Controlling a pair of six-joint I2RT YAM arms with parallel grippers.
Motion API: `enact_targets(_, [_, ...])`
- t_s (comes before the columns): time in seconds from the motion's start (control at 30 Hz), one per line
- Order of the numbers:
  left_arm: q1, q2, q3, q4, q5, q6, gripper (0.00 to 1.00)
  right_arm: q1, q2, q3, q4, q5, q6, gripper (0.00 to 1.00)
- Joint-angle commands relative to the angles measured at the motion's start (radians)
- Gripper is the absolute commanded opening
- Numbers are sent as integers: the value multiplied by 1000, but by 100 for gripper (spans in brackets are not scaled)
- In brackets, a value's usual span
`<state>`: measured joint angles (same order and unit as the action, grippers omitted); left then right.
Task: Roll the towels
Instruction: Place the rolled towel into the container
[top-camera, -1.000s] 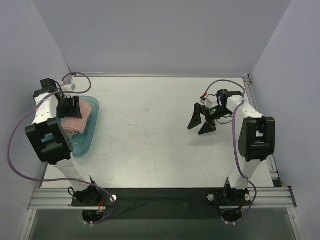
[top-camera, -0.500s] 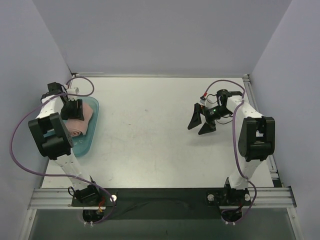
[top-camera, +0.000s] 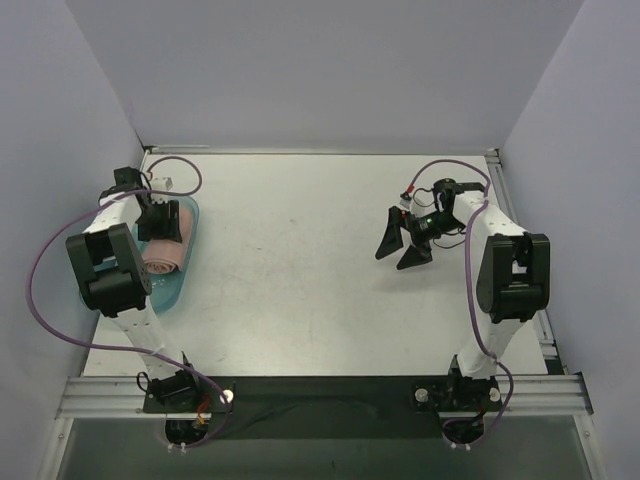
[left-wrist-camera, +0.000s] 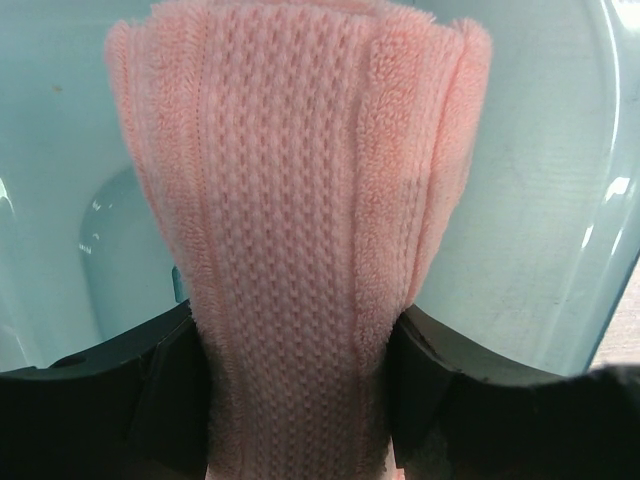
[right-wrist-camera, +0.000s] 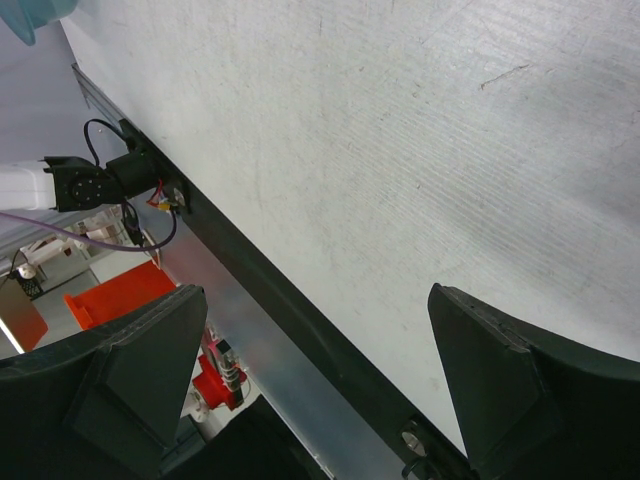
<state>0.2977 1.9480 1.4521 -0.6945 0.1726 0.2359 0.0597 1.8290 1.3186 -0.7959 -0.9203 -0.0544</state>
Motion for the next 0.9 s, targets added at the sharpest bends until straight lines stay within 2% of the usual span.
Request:
enact_targets(0.0, [1,0,-19,41,33,-30,13,0,-22,2,-55,11,-15,100])
enact_targets(0.03, [0,6,-27,41,39,-29,18,-1,-22,1,-54,9,-16,100])
enact_targets(0.07, [0,9,-30,41,47,-27,30,-1,-23,-1,-57,6,-18,100])
enact_targets(0.2, [0,20,-41,41,85,0,41,-1,-31,-10,-57,0,-27,100])
enact_targets(0.5, [1,2,-21,10,140,48,54,-1,-37,-10,-58,1,-27,100])
enact_targets(0.6, [1,-3,-12,-17,166,45,64,-1,-36,-7,-57,-6,-27,100])
enact_targets(0.73, [4,-23,-13,-28,174,33,68,2,-36,-5,-58,-11,-28,100])
enact_targets(0.77, [7,-24,-13,-30,174,31,73,2,-36,-5,-57,-11,-28,100])
enact_targets(0.87, [15,-34,-12,-36,176,25,75,3,-34,-4,-57,-11,-28,100])
